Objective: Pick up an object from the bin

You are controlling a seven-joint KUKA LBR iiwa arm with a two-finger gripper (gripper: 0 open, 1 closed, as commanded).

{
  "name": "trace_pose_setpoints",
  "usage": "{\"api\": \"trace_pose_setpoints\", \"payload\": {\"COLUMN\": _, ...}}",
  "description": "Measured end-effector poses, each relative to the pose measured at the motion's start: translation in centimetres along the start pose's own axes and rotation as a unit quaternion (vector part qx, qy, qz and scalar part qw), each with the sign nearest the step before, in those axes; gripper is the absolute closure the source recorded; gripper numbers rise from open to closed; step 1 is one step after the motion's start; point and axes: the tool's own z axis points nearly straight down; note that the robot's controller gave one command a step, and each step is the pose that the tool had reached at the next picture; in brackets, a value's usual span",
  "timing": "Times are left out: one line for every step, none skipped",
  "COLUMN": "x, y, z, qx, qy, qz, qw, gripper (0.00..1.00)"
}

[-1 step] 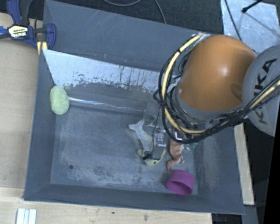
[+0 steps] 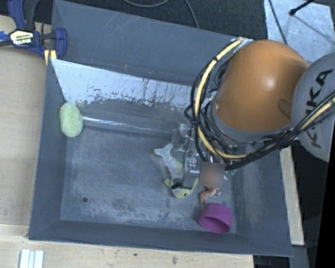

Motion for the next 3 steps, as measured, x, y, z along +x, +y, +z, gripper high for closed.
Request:
{"api": "trace_pose_setpoints", "payload": {"x": -1.1, "y": -3.2, "z": 6.4, "qx": 0.000, "qy": -0.0027, "qz": 0.009, "qw": 1.0000, "gripper": 0.00}}
{"api": "trace_pose_setpoints", "payload": {"x": -1.6, "y": -9.1, "z": 8.8, "qx": 0.001, "qy": -0.0002, "qz": 0.087, "qw": 0.9962, "gripper": 0.00}}
{"api": "trace_pose_setpoints", "payload": {"x": -4.0, "y": -8.9, "z": 8.8, "qx": 0.001, "qy": -0.0014, "qz": 0.089, "qw": 0.9961, "gripper": 0.00}}
